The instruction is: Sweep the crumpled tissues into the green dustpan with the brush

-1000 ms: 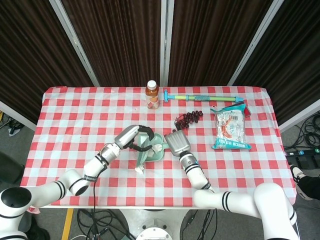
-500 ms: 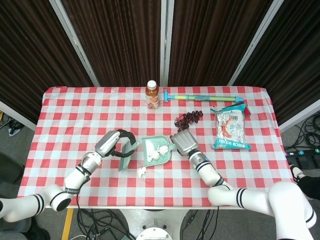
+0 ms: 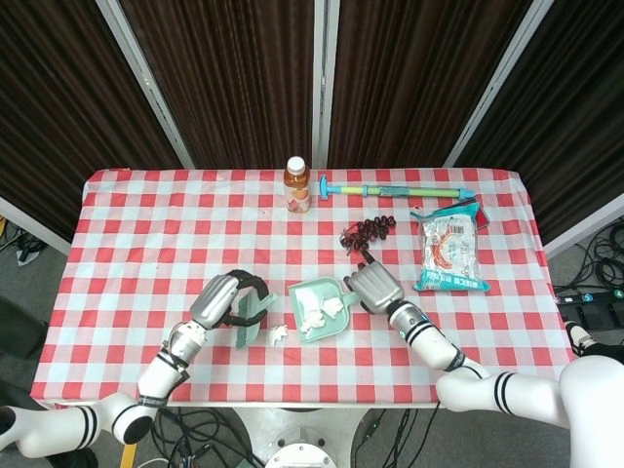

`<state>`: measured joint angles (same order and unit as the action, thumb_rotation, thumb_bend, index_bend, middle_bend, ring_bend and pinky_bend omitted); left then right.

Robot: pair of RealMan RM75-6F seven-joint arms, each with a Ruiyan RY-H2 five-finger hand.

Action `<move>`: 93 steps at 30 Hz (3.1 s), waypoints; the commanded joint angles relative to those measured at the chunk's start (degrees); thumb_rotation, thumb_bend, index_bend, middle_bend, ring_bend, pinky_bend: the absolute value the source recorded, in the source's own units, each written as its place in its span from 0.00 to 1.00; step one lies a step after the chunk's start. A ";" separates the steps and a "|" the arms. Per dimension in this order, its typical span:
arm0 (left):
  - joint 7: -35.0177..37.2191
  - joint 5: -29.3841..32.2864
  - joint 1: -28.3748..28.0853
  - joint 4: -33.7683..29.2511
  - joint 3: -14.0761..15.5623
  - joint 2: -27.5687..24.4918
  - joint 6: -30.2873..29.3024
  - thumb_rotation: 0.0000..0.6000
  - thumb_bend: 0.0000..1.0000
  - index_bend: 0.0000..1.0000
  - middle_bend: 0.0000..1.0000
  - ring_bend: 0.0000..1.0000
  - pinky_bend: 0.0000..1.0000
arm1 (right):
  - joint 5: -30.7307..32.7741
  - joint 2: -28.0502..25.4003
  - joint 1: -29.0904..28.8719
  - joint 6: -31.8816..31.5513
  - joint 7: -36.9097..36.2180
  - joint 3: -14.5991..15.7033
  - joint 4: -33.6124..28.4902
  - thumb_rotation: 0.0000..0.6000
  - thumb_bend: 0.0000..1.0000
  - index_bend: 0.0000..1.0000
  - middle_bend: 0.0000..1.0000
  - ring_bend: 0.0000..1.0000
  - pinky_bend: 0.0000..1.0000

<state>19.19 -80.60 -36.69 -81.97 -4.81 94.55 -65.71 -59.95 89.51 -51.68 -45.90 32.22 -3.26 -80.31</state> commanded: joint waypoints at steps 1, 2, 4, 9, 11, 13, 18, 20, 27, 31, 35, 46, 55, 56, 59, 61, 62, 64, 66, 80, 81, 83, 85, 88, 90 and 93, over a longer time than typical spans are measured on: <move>-2.34 0.47 0.03 2.61 -0.54 2.94 0.08 1.00 0.45 0.52 0.56 0.39 0.29 | 0.28 0.96 -0.27 -0.86 2.08 0.20 -1.10 1.00 0.35 0.72 0.57 0.31 0.06; -2.56 0.65 -0.03 3.35 -0.74 3.70 0.23 1.00 0.45 0.52 0.56 0.39 0.29 | 0.53 1.39 -0.37 -1.16 2.65 0.11 -1.28 1.00 0.35 0.72 0.57 0.31 0.06; -2.41 0.98 -0.29 4.97 -1.37 5.33 0.66 1.00 0.46 0.52 0.56 0.39 0.29 | 1.24 2.45 -0.61 -1.77 3.87 -0.17 -1.68 1.00 0.35 0.72 0.57 0.31 0.06; -0.90 1.76 -1.19 7.15 -3.28 7.48 2.04 1.00 0.46 0.52 0.56 0.39 0.29 | 3.48 5.27 -1.02 -4.03 7.05 -1.09 -2.62 1.00 0.35 0.73 0.57 0.31 0.06; -0.13 1.94 -1.34 7.31 -3.93 7.89 2.18 1.00 0.46 0.52 0.56 0.39 0.29 | 4.54 6.18 -1.10 -4.82 7.67 -1.70 -2.99 1.00 0.35 0.73 0.57 0.31 0.06; 0.48 2.12 -1.52 7.36 -4.50 8.25 2.46 1.00 0.46 0.52 0.56 0.39 0.30 | 5.72 7.24 -1.14 -5.63 8.11 -2.32 -3.29 1.00 0.35 0.73 0.58 0.31 0.05; 1.36 2.87 -1.85 7.45 -5.56 9.19 3.27 1.00 0.46 0.52 0.56 0.39 0.30 | 7.92 9.74 -1.21 -7.06 9.00 -3.20 -3.18 1.00 0.35 0.73 0.58 0.31 0.04; 1.97 3.46 -2.00 7.26 -6.11 9.59 3.85 1.00 0.46 0.52 0.56 0.39 0.30 | 8.43 10.74 -1.22 -7.55 9.25 -3.37 -2.86 1.00 0.35 0.73 0.58 0.31 0.04; 3.20 5.02 -3.01 6.52 -8.31 10.80 5.48 1.00 0.47 0.52 0.56 0.39 0.30 | 9.76 13.72 -0.62 -8.19 6.82 -4.69 -1.22 1.00 0.35 0.74 0.58 0.31 0.03; 2.47 5.12 -3.72 6.87 -9.23 11.20 5.72 1.00 0.47 0.52 0.56 0.39 0.30 | 9.44 14.55 -0.32 -8.26 5.68 -4.87 -0.34 1.00 0.35 0.74 0.58 0.31 0.03; 1.35 4.38 -3.83 7.23 -9.46 10.78 4.87 1.00 0.47 0.52 0.56 0.39 0.30 | 8.71 14.52 0.02 -8.35 4.59 -5.05 0.33 1.00 0.35 0.74 0.58 0.31 0.03; 0.52 2.74 -2.42 2.89 -9.45 4.68 2.92 1.00 0.47 0.52 0.56 0.39 0.30 | 8.23 14.60 0.44 -7.74 2.83 -5.76 2.27 1.00 0.34 0.68 0.54 0.28 0.03; -2.28 2.46 -1.40 3.27 -9.04 1.50 1.53 1.00 0.47 0.52 0.56 0.39 0.30 | 8.38 14.73 0.86 -8.80 3.45 -6.12 1.93 1.00 0.00 0.35 0.36 0.15 0.01; -2.49 2.63 -1.35 3.47 -8.95 1.38 1.64 1.00 0.47 0.52 0.56 0.39 0.30 | 8.46 14.70 0.90 -8.83 3.52 -6.16 1.83 1.00 0.00 0.33 0.35 0.15 0.01; -3.65 3.29 -1.48 4.37 -8.50 1.09 2.74 1.00 0.47 0.52 0.56 0.39 0.30 | 8.49 14.58 0.98 -8.99 3.90 -6.11 1.50 1.00 0.00 0.32 0.34 0.14 0.01; -6.17 3.35 -1.73 5.82 -7.94 0.89 3.28 1.00 0.47 0.52 0.56 0.39 0.30 | 8.24 14.10 1.24 -9.34 3.67 -6.22 0.67 1.00 0.00 0.31 0.34 0.14 0.01; -7.90 3.38 -1.87 6.65 -7.63 0.75 3.55 1.00 0.47 0.52 0.56 0.39 0.30 | 7.90 13.67 1.43 -9.72 3.51 -6.27 0.11 1.00 0.00 0.30 0.33 0.14 0.01; -12.56 3.80 -2.16 8.31 -6.90 0.33 4.28 1.00 0.47 0.52 0.55 0.39 0.30 | 6.71 12.00 2.07 -10.95 3.22 -6.28 -1.63 1.00 0.00 0.29 0.32 0.14 0.01; -16.92 4.61 -2.54 9.37 -6.33 -0.19 5.51 1.00 0.47 0.52 0.55 0.39 0.29 | 5.62 10.08 2.76 -12.21 2.90 -6.36 -3.42 1.00 0.00 0.29 0.31 0.13 0.01; -47.61 20.85 -7.13 8.90 -6.52 -1.25 15.50 1.00 0.36 0.23 0.36 0.33 0.26 | 0.18 -3.66 8.99 -17.77 -1.65 -5.35 -13.86 1.00 0.00 0.27 0.30 0.13 0.01; -47.44 21.81 -7.08 7.99 -6.83 -1.54 15.53 1.00 0.34 0.22 0.34 0.32 0.26 | -0.25 -4.55 9.51 -17.87 -2.08 -4.97 -14.02 1.00 0.00 0.27 0.30 0.12 0.01; -46.67 22.09 -6.78 6.81 -7.24 -2.16 14.68 1.00 0.29 0.20 0.32 0.31 0.26 | -0.87 -6.07 10.29 -18.12 -2.51 -4.45 -14.29 1.00 0.00 0.27 0.29 0.12 0.01; -45.63 20.57 -5.93 6.23 -7.33 -2.80 11.92 1.00 0.25 0.19 0.31 0.31 0.26 | -1.84 -8.04 11.37 -18.83 -3.22 -3.93 -14.80 1.00 0.00 0.26 0.29 0.11 0.01; -40.14 18.47 -3.59 4.16 -7.76 -5.22 8.90 1.00 0.23 0.19 0.31 0.31 0.26 | -3.54 -11.42 13.32 -20.17 -5.28 -3.31 -15.88 1.00 0.00 0.26 0.29 0.11 0.01; -36.07 17.26 -1.65 2.75 -7.76 -7.57 7.35 1.00 0.23 0.19 0.31 0.31 0.26 | -4.97 -13.78 14.68 -20.98 -7.43 -2.94 -16.44 1.00 0.01 0.26 0.28 0.11 0.01; -30.59 13.26 2.26 1.95 -5.94 -12.35 3.72 1.00 0.22 0.19 0.31 0.30 0.26 | -8.92 -19.24 17.24 -20.92 -14.91 -1.73 -16.97 1.00 0.05 0.24 0.23 0.07 0.00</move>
<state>-16.78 -63.48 -38.42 -78.22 -11.93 86.87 -58.07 -65.46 74.26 -36.96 -66.33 23.06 -6.20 -96.47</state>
